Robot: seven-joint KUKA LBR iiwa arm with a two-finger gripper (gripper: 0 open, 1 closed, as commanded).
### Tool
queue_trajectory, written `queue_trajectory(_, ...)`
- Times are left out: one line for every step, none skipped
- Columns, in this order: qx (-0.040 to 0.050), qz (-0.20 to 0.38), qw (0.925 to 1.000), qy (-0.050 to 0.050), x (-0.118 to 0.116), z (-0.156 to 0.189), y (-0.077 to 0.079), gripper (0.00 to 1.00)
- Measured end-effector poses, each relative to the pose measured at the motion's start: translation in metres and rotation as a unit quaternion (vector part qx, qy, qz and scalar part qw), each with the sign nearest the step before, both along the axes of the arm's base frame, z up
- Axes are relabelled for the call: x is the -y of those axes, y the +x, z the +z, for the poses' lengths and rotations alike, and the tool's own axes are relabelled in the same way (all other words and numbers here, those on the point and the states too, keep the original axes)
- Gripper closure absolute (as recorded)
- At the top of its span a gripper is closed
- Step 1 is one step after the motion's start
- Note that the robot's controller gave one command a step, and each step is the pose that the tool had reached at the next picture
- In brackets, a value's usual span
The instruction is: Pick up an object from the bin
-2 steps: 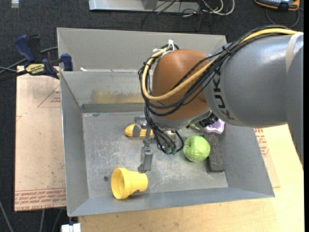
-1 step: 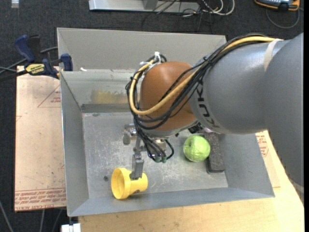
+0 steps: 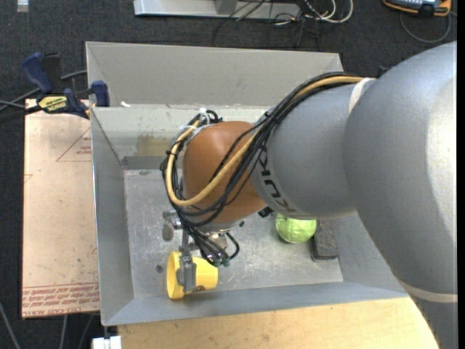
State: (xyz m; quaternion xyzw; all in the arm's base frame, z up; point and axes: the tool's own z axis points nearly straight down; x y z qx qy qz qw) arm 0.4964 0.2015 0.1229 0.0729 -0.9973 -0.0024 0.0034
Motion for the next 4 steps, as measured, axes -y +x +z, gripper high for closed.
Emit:
queue_trajectory(0.0077, 0.146, 0.9892, -0.001, 0.030, -0.053, 0.010, 1.00)
queue_trajectory(0.0075, 0.146, 0.9892, -0.001, 0.031, -0.053, 0.010, 1.00)
queue_trajectory(0.0048, 0.151, 0.9885, 0.000, 0.043, -0.011, 0.011, 1.00)
queue_trajectory(0.0089, 0.144, 0.9895, 0.000, 0.035, 0.111, 0.020, 1.00)
